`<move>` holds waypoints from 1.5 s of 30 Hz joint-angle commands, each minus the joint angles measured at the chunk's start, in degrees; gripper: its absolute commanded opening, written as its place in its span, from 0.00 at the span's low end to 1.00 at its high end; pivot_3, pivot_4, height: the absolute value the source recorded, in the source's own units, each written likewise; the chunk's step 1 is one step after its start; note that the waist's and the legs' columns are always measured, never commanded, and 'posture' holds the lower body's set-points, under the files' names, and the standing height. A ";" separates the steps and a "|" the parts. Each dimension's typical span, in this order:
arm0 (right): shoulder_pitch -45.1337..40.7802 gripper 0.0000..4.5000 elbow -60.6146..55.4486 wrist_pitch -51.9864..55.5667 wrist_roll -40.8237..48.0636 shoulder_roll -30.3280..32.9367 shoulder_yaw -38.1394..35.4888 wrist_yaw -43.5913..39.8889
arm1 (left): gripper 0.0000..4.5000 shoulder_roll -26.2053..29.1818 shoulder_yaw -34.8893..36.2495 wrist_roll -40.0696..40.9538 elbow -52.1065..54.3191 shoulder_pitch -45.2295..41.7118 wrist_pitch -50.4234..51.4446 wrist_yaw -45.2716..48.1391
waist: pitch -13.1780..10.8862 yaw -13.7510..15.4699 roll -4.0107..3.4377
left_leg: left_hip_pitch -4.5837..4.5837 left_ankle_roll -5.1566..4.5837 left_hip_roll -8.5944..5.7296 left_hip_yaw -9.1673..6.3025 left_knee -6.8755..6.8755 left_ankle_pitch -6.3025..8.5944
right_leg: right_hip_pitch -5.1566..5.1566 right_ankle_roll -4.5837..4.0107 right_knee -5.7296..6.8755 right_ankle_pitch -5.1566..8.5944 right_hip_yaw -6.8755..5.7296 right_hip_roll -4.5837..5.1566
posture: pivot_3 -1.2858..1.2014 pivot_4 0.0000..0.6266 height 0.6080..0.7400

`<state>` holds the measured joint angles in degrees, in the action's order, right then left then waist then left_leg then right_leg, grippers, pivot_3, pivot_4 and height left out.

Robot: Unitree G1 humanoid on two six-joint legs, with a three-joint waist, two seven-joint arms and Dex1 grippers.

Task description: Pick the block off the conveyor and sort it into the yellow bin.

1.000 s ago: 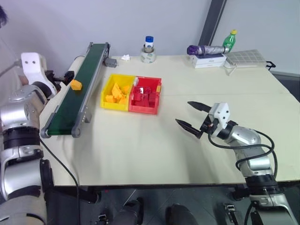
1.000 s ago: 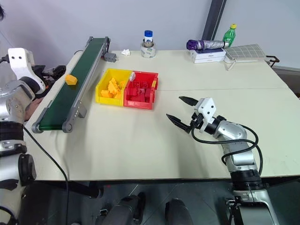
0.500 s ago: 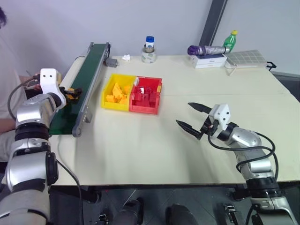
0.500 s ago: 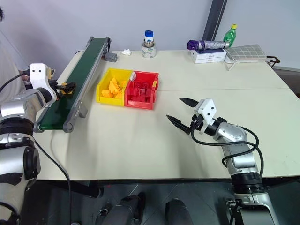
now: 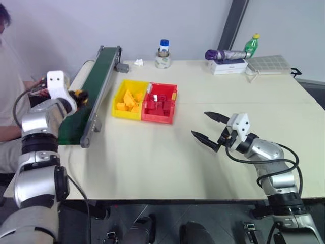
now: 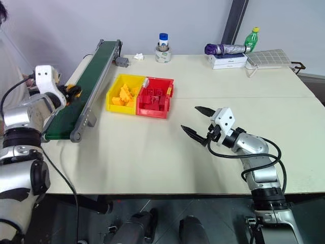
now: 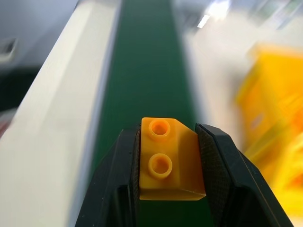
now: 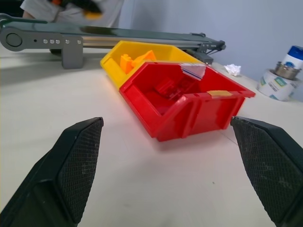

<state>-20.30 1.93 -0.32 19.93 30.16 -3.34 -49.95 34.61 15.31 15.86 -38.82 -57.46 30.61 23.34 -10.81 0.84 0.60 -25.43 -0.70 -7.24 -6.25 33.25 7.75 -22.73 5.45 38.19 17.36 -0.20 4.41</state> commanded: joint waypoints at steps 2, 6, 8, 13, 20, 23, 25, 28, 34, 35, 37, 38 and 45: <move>-1.04 1.00 -1.45 -0.76 0.49 0.00 -0.93 -0.01 | 0.27 -4.84 -1.24 -0.07 3.25 -4.30 -3.93 -1.55 | 0.00 -0.18 0.00 | 0.01 0.00 -0.03 0.01 0.03 0.00 | 0.16 0.07 -0.01 -0.04 0.01 0.02 | 0.52 0.24 1.00; -1.37 1.00 -1.76 -0.93 0.14 -0.39 -0.64 0.53 | 0.27 -10.59 -1.69 -1.32 -3.14 -9.11 -6.98 -5.35 | 0.01 -0.18 0.02 | 0.02 -0.01 -0.03 0.00 0.07 -0.01 | 0.18 0.08 0.02 -0.05 -0.01 0.01 | 0.52 0.24 1.00; -1.14 1.00 -2.01 -0.96 0.19 -0.25 -1.03 0.75 | 0.27 -11.70 -2.79 -3.10 -6.90 -10.94 -9.90 -6.37 | 0.00 -0.47 0.03 | 0.01 -0.08 -0.03 0.01 0.08 -0.05 | 0.17 0.08 0.02 -0.05 0.00 0.01 | 0.52 0.24 1.00; 0.40 1.00 -3.33 -0.91 0.21 0.08 -1.44 1.23 | 0.27 -12.88 -3.14 -5.47 -16.54 -14.90 -17.18 -9.82 | -0.01 -1.53 0.04 | 0.00 -0.11 -0.03 0.02 -0.01 -0.09 | 0.10 0.09 0.04 -0.05 0.00 0.00 | 0.52 0.24 1.00; 1.34 1.00 -4.64 -0.53 0.25 0.10 -1.61 2.17 | 0.81 -15.82 -5.05 -7.92 -21.94 -17.61 -22.63 -10.23 | -0.01 -1.42 0.05 | 0.00 -0.13 -0.07 0.02 0.10 -0.08 | 0.18 0.15 0.04 -0.08 -0.01 0.02 | 0.52 0.24 1.00; 1.53 1.00 -4.76 -0.43 0.36 0.28 -1.76 2.22 | 0.99 -14.75 -4.82 -8.25 -21.65 -16.57 -23.43 -10.51 | -0.01 -1.62 0.05 | 0.01 -0.13 -0.07 0.02 0.11 -0.08 | 0.18 0.15 0.04 -0.08 -0.01 0.01 | 0.52 0.24 1.00; 1.66 1.00 -4.79 -0.44 0.46 0.42 -1.86 2.13 | 0.99 -13.65 -4.10 -7.43 -18.81 -15.20 -23.73 -8.88 | -0.01 -1.76 0.05 | 0.00 -0.13 -0.06 0.02 0.10 -0.08 | 0.14 0.15 0.07 -0.08 0.00 0.00 | 0.52 0.24 1.00; 1.67 1.00 -4.69 -0.42 0.61 0.56 -1.99 2.02 | 0.99 -11.85 -3.21 -4.64 -9.77 -11.08 -21.97 -3.35 | -0.01 -1.96 0.04 | 0.00 -0.13 -0.04 0.03 0.06 -0.09 | 0.10 0.15 0.10 -0.08 0.01 0.00 | 0.52 0.24 1.00; 1.14 1.00 -4.05 -0.46 0.71 0.76 -1.96 1.48 | 0.99 -4.75 -1.06 7.17 26.61 8.82 -4.54 8.02 | 0.00 -2.05 0.01 | 0.01 -0.13 -0.02 0.05 0.04 -0.09 | 0.07 0.12 0.11 -0.08 0.08 0.00 | 0.52 0.24 1.00; 1.08 1.00 -3.94 -0.47 0.72 0.77 -1.96 1.39 | 0.99 -3.90 -0.53 8.94 30.69 11.06 -2.50 8.88 | 0.00 -1.99 0.01 | 0.01 -0.13 -0.02 0.05 0.03 -0.09 | 0.07 0.11 0.11 -0.08 0.10 0.00 | 0.52 0.24 1.00; 0.79 1.00 -3.45 -0.63 0.68 0.82 -1.86 0.94 | 0.99 0.12 1.71 12.93 40.80 18.18 1.69 12.00 | 0.00 -1.62 0.01 | 0.02 -0.13 0.00 0.04 0.06 -0.09 | 0.08 0.10 0.12 -0.08 0.09 -0.01 | 0.52 0.24 1.00; 0.63 1.00 -3.18 -0.72 0.63 0.82 -1.80 0.72 | 0.99 2.52 2.66 14.05 45.28 21.84 2.63 13.96 | 0.00 -1.72 0.01 | 0.02 -0.10 0.00 0.00 0.08 -0.08 | 0.09 0.08 0.11 -0.09 0.07 -0.02 | 0.52 0.24 1.00; -0.88 1.00 -0.93 -1.11 0.78 1.03 -1.96 -1.09 | 0.99 12.17 17.26 22.96 57.52 42.40 11.62 17.67 | 0.05 -1.41 -0.14 | 0.17 0.02 0.07 0.02 -0.03 0.01 | -0.01 -0.19 0.08 0.02 0.08 -0.03 | 0.52 0.24 1.00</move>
<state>-20.35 1.44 -0.40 19.93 30.74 -4.23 -50.58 46.28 29.93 38.11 16.87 -17.10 42.11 40.24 -10.75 -0.57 0.46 -25.26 -0.68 -7.17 -6.23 33.19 7.76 -22.73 5.23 38.22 17.39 -0.11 4.39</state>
